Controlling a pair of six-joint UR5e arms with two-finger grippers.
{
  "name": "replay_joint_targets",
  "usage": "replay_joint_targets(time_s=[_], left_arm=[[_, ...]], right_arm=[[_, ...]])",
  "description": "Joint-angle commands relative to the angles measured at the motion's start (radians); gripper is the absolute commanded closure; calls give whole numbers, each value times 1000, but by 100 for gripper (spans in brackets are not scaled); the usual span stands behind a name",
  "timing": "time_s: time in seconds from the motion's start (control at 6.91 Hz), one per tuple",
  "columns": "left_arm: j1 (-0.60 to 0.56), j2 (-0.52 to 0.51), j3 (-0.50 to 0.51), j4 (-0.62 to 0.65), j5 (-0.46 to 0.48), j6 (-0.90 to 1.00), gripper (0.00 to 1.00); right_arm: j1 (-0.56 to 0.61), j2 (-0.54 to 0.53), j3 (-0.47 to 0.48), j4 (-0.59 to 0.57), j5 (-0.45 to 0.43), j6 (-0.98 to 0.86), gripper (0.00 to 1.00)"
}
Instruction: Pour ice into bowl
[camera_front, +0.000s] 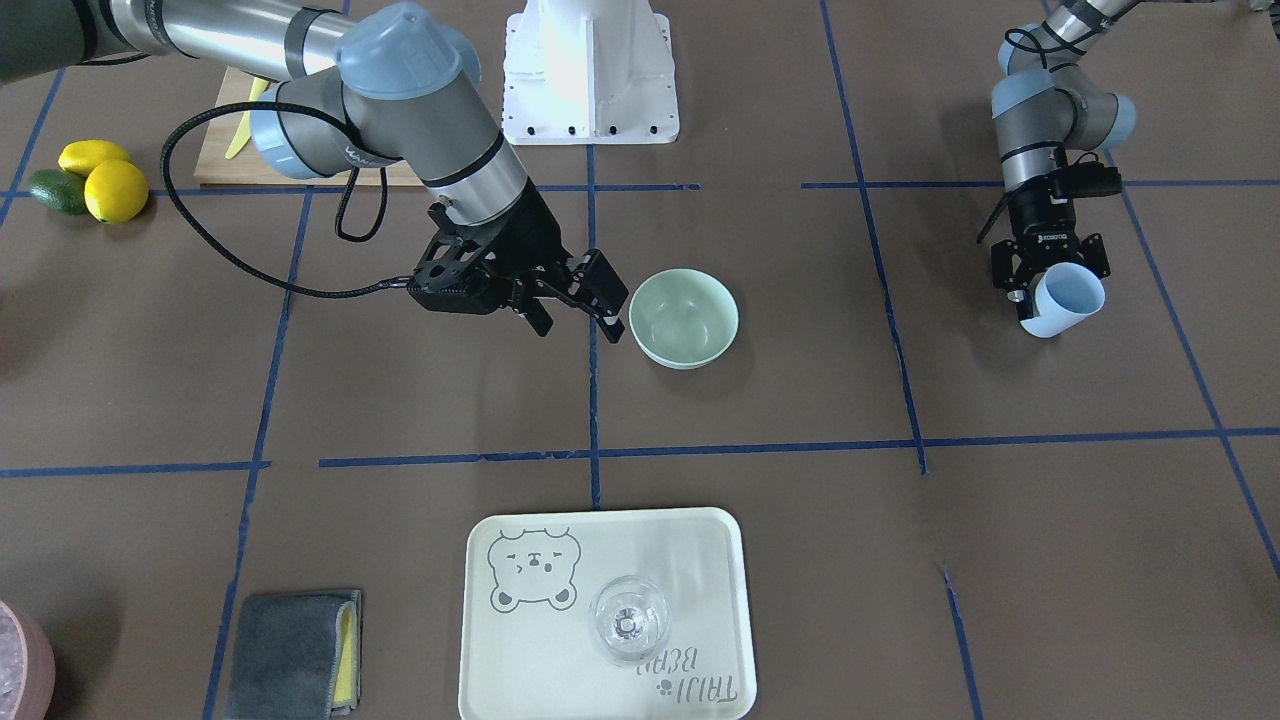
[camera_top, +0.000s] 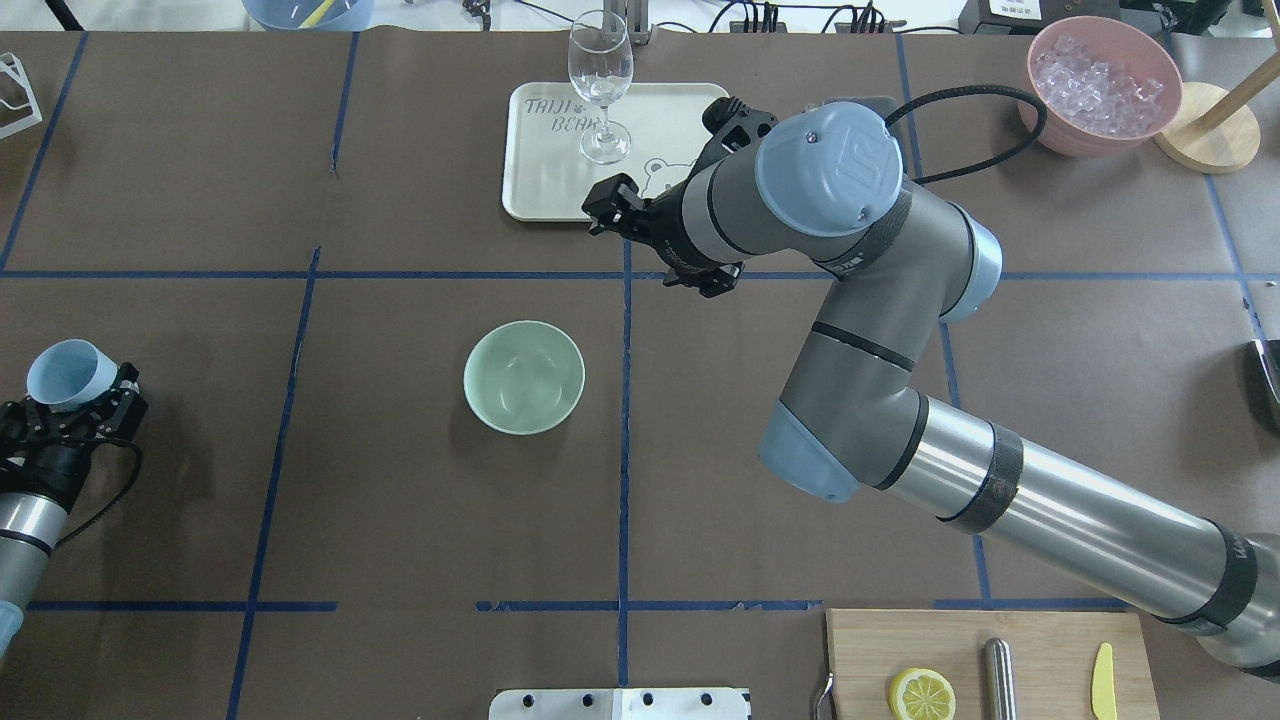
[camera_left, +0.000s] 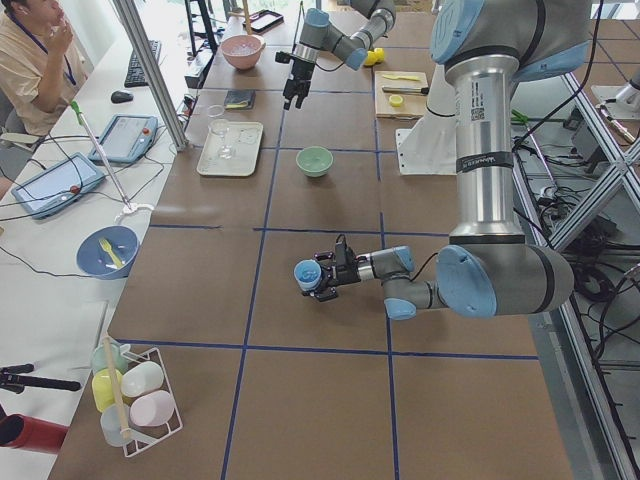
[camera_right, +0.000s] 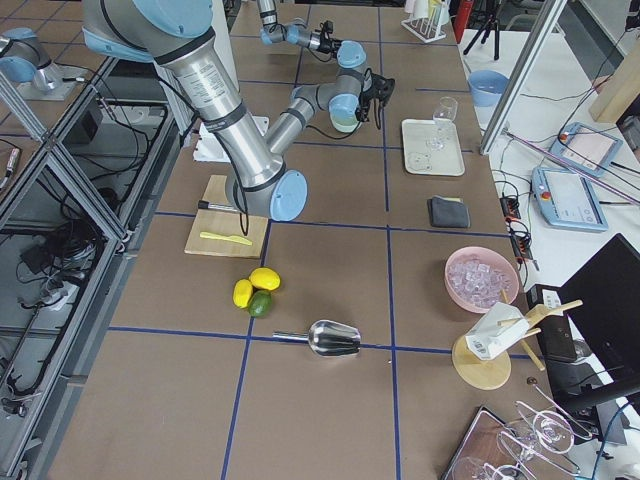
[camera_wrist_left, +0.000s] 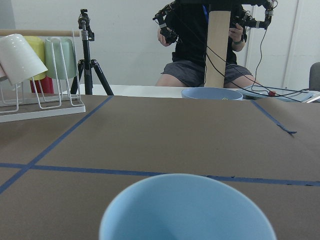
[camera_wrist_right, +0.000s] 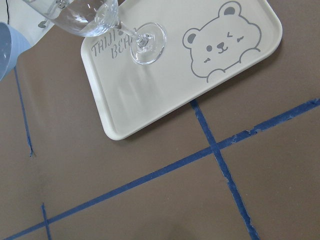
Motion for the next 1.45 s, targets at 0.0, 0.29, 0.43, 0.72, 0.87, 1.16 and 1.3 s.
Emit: replay_joint_targets(time_s=[0.0, 0.29, 0.43, 0.72, 0.87, 1.16, 1.3], left_arm=[[-5, -18, 20, 1, -3, 5, 36], [-6, -18, 16, -8, -15, 38, 100], [-11, -16, -7, -28, -17, 125, 100], [-38, -100, -103, -163, -17, 498, 100], [-42, -103, -213, -163, -15, 649, 100], [-29, -139, -308, -157, -6, 851, 100], [-22, -154, -316, -139, -8, 1012, 100]], right_arm=[[1, 0, 3, 0, -1, 0, 0], [6, 0, 3, -2, -1, 0, 0], [6, 0, 3, -2, -1, 0, 0], [12, -4, 18, -5, -1, 0, 0], [16, -21, 26, -5, -1, 0, 0], [54, -103, 93, -1, 31, -2, 0], [99, -139, 118, 1, 95, -30, 0]])
